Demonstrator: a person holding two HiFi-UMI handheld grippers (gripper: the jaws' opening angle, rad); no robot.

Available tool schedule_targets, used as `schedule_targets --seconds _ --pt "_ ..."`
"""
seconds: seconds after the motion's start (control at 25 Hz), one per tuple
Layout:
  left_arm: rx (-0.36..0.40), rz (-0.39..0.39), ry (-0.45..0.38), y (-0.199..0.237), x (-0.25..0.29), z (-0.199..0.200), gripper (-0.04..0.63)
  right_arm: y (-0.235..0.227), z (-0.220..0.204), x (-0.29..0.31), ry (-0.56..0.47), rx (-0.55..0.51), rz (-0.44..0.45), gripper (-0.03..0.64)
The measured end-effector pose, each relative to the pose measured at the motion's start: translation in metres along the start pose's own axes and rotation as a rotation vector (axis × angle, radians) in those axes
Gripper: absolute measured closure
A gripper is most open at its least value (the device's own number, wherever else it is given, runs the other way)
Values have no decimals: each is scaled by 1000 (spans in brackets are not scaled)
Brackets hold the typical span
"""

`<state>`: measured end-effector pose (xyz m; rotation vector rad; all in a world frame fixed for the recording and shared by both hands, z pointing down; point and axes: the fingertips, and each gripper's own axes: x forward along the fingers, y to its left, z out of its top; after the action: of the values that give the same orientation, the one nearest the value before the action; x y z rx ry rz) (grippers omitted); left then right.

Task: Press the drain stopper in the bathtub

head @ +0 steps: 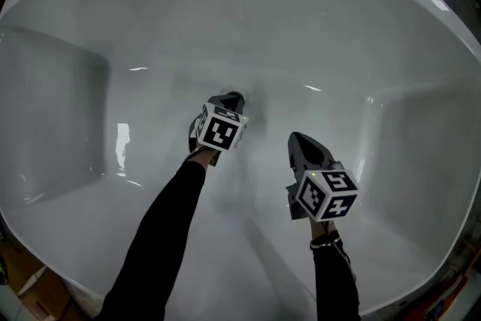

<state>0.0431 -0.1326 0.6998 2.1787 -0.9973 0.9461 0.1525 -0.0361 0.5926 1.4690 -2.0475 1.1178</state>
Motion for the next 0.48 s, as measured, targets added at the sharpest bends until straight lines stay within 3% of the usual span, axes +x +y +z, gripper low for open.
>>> schedule_targets --seconds 0.48 --pt "22 -18 -86 -27 -111 72 592 53 79 -74 -93 -47 -9 616"
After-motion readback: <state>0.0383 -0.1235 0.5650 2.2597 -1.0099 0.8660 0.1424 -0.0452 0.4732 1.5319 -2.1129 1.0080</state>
